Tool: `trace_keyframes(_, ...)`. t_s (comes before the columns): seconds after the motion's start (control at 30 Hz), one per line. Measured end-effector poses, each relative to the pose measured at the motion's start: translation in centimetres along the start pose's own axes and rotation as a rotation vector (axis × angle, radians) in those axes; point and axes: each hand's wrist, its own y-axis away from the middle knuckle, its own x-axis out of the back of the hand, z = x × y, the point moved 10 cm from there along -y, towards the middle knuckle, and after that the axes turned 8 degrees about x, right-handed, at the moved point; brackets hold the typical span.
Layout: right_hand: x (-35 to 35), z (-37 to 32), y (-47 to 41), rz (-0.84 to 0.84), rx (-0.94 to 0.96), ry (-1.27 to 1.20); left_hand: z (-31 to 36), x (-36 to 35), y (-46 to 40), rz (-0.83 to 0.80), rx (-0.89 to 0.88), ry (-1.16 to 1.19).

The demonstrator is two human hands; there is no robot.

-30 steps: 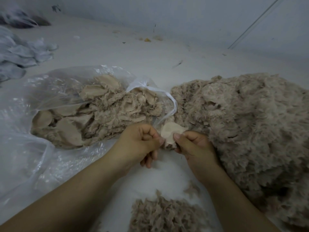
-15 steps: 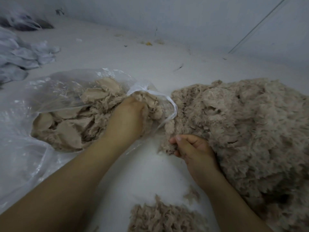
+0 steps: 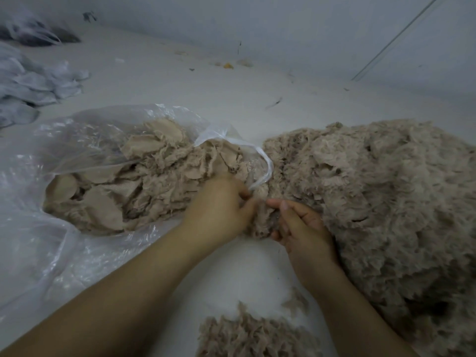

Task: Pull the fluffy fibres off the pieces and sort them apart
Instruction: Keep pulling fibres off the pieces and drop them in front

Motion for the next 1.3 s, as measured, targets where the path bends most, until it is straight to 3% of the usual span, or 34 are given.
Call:
trace_keyframes(0.07, -0.2, -0.3, 0.0, -0.015, 0.011, -0.004, -0.8, -3.2, -0.1, -0.161, 0.126, 0.150)
trace_keyframes(0.17, -0.5, -0.8, 0.1, -0.059, 0.051, 0.015, -1.2, -4.3, -0.3, -0.122, 0.182, 0.397)
trace_keyframes(0.4, -1.3, -0.9, -0.2, -0.148, 0.058, -0.004, 2.5, -3.0, 1.5, -0.082, -0.116, 0.405)
trace_keyframes(0.63, -1.1, -0.4, -0.5, -0.136, 0.007, 0.003, 2.2, -3.3, 1.9, -0.225, 0.041, 0.771)
trace_keyframes(0.83, -0.5, -0.4, -0.5, -0.066, -0.030, 0.015, 3.0, -3.3, 2.4, -0.296, 0.006, 0.808)
trace_keyframes(0.97, -1.3, -0.7, -0.3, -0.115, -0.049, -0.021, 2.6, -3.3, 2.8, -0.335, 0.018, 0.846)
trace_keyframes(1.2, -2.2, -1.3, 0.3, -0.257, 0.076, 0.063, 1.7, -3.2, 2.8, -0.433, 0.116, 0.910)
trace_keyframes(1.3, -1.9, -1.0, 0.1, -0.233, 0.076, 0.081, 1.3, -3.0, 2.5, -0.418, 0.148, 0.882)
